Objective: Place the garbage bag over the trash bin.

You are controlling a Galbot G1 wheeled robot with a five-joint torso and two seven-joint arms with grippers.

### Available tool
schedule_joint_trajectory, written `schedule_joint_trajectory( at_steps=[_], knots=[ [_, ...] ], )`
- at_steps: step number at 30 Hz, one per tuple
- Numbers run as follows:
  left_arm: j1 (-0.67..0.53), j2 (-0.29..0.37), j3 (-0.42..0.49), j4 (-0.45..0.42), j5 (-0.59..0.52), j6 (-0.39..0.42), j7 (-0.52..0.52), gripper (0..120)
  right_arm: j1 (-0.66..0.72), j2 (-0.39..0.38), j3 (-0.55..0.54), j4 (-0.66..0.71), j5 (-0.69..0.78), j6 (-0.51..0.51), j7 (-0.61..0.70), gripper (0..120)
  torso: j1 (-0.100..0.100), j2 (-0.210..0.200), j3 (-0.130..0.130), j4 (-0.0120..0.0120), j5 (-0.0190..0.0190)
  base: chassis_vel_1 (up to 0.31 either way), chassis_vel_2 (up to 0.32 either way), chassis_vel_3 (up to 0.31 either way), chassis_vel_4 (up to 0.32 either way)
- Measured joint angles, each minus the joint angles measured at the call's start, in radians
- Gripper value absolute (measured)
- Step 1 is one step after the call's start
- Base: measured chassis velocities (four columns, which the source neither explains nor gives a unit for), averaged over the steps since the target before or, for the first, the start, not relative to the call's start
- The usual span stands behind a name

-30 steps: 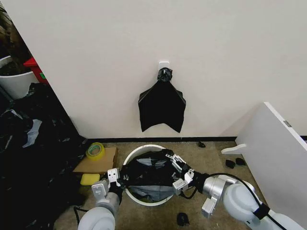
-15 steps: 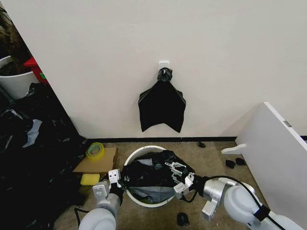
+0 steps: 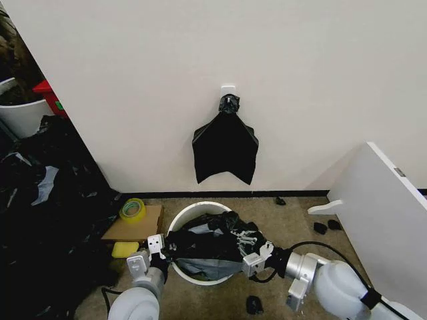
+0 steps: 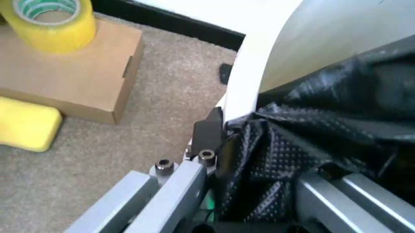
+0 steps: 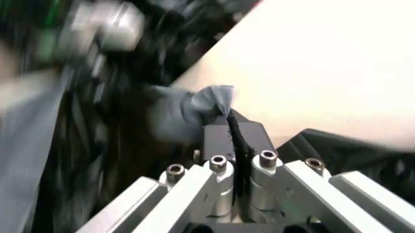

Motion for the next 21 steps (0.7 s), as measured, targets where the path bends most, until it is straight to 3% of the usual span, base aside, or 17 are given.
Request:
schedule_joint_trajectory(
  at_steps=[1,4,12,15,19,21],
  knots=[
    [0.000,0.000,0.000,0.000,0.000,0.000,0.000,0,0.000,0.000,0.000,0.000,0.000,0.000,0.000,0,0.000,0.000,0.000,0.0000,0.0000,0.000,0.000,0.000,0.000],
    [0.000,0.002,-0.005,0.005,-0.003,-0.001,0.000,0,0.003,-0.001,0.010,0.038,0.245,-0.031,0.001,0,0.000,0.000,0.000,0.0000,0.0000,0.000,0.000,0.000,0.000],
    [0.022,0.010,0.002,-0.017,0.030,-0.009,0.042,0,0.024,0.009,-0.014,0.091,0.492,-0.135,0.034,0,0.000,0.000,0.000,0.0000,0.0000,0.000,0.000,0.000,0.000],
    [0.045,0.025,0.026,-0.031,0.114,-0.021,0.104,0,0.059,0.030,-0.025,0.082,0.591,-0.236,0.106,0,0.000,0.000,0.000,0.0003,0.0000,0.000,0.000,0.000,0.000],
    [0.048,0.040,0.035,-0.031,0.171,-0.031,0.140,0,0.068,0.037,-0.017,0.062,0.624,-0.277,0.136,0,0.000,0.000,0.000,0.0002,0.0001,0.000,0.000,0.000,0.000],
    [0.054,0.065,0.045,-0.031,0.269,-0.050,0.196,0,0.081,0.042,-0.012,0.048,0.663,-0.327,0.161,0,0.000,0.000,0.000,-0.0002,0.0002,0.000,0.000,0.000,0.000]
  ],
)
